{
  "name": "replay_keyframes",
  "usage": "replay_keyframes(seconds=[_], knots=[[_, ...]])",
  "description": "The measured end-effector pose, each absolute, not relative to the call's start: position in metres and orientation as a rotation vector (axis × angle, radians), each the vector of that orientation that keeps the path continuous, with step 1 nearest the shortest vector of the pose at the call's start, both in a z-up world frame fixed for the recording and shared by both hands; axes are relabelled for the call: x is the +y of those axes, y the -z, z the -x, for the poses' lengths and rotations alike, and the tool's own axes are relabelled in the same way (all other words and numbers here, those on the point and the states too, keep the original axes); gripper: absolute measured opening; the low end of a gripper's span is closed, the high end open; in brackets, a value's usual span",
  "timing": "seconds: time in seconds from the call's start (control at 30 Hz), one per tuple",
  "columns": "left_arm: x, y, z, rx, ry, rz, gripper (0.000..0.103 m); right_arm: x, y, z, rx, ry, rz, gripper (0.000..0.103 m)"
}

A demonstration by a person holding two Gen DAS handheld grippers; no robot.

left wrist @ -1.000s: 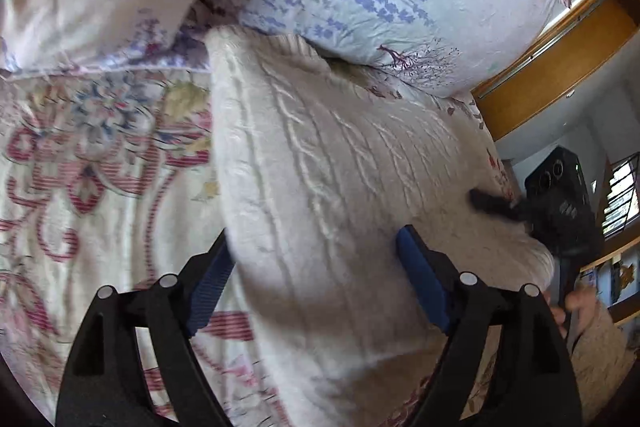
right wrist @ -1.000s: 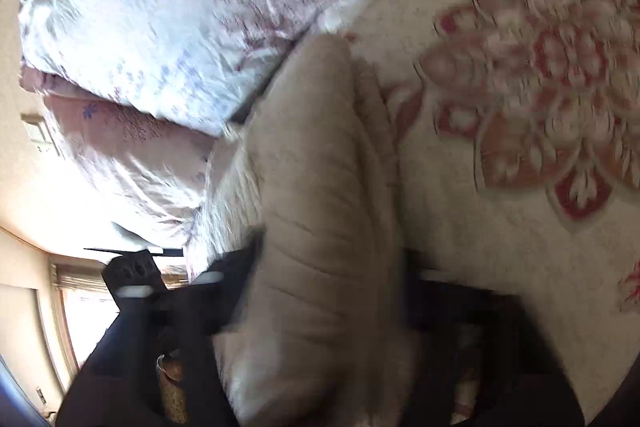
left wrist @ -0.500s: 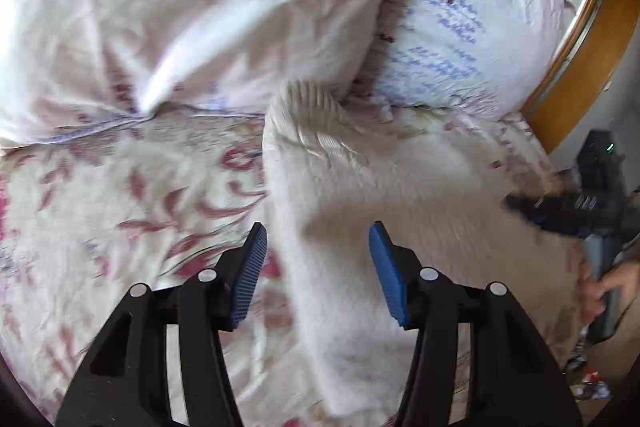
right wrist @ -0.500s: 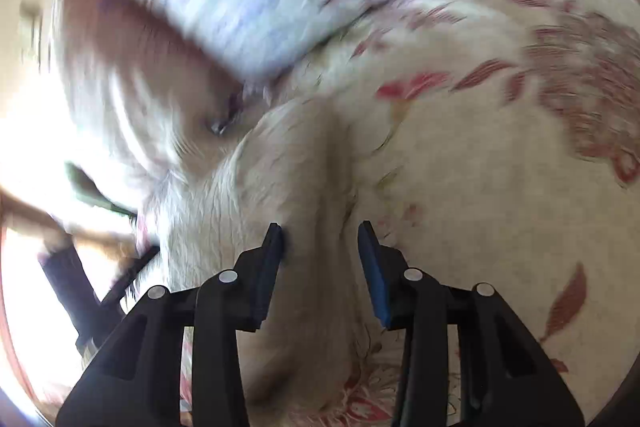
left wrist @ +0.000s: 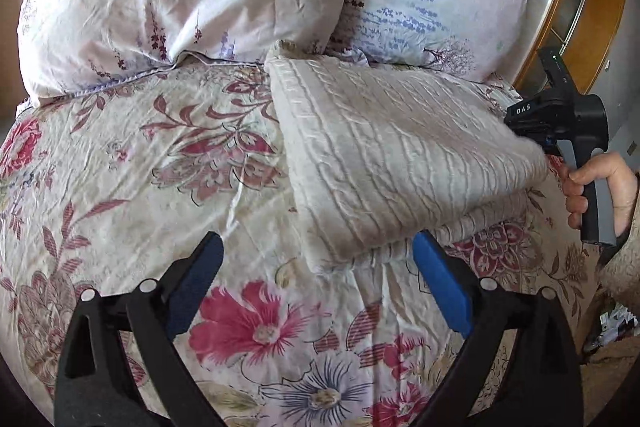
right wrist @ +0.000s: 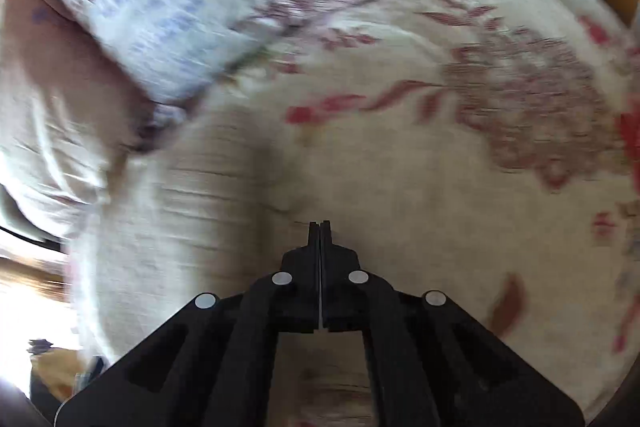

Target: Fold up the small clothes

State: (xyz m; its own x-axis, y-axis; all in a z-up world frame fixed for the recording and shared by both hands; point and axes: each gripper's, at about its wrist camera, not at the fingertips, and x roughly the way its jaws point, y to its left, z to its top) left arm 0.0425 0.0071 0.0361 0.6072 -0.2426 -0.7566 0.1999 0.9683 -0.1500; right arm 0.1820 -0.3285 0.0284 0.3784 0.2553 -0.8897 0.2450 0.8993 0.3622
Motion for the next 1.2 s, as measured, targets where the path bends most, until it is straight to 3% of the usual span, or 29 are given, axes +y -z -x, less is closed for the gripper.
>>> replay_keyframes(seconds=[0.1, 0.17, 0.23, 0.37, 0.4, 0.43, 0.5, 0.57, 0.63, 0.87, 1.03, 1.2], knots=[[0.006, -0.031, -0.037, 0.892, 0.255, 0.052, 0.095, -0.339, -0.055, -0.15, 1.035, -0.149, -0.643, 0.002], [0.006, -0.028, -0.035, 0.895, 0.249, 0.041, 0.096, -0.335, -0.083, -0.126, 0.916, -0.286, -0.637, 0.015], [0.004, -0.026, -0.034, 0.9, 0.245, 0.038, 0.097, -0.316, -0.101, -0.111, 0.864, -0.451, -0.623, 0.048], [-0.002, -0.021, -0.034, 0.907, 0.248, 0.027, 0.099, -0.274, -0.079, -0.102, 1.001, -0.505, -0.461, 0.05], [-0.004, -0.018, -0.034, 0.91, 0.244, 0.022, 0.1, -0.268, -0.058, -0.105, 1.1, -0.407, -0.38, 0.045], [-0.006, -0.016, -0.034, 0.916, 0.24, 0.02, 0.1, -0.268, -0.046, -0.105, 1.143, -0.341, -0.34, 0.026], [-0.008, -0.01, -0.036, 0.936, 0.226, 0.022, 0.101, -0.278, -0.05, -0.091, 1.084, -0.268, -0.303, 0.024], [-0.008, -0.006, -0.037, 0.949, 0.205, 0.035, 0.101, -0.278, -0.065, -0.076, 1.013, -0.224, -0.241, 0.032], [-0.006, -0.002, -0.039, 0.956, 0.183, 0.054, 0.101, -0.284, -0.074, -0.055, 0.939, -0.169, -0.162, 0.079], [-0.014, 0.003, -0.044, 0.958, 0.117, -0.005, 0.101, -0.257, -0.033, -0.044, 1.035, -0.167, -0.128, 0.081], [-0.021, 0.007, -0.042, 0.943, 0.092, -0.066, 0.101, -0.232, -0.022, -0.043, 1.071, -0.081, 0.023, 0.102], [-0.021, 0.006, -0.042, 0.936, 0.088, -0.07, 0.101, -0.235, -0.016, -0.038, 1.034, -0.068, 0.003, 0.102]])
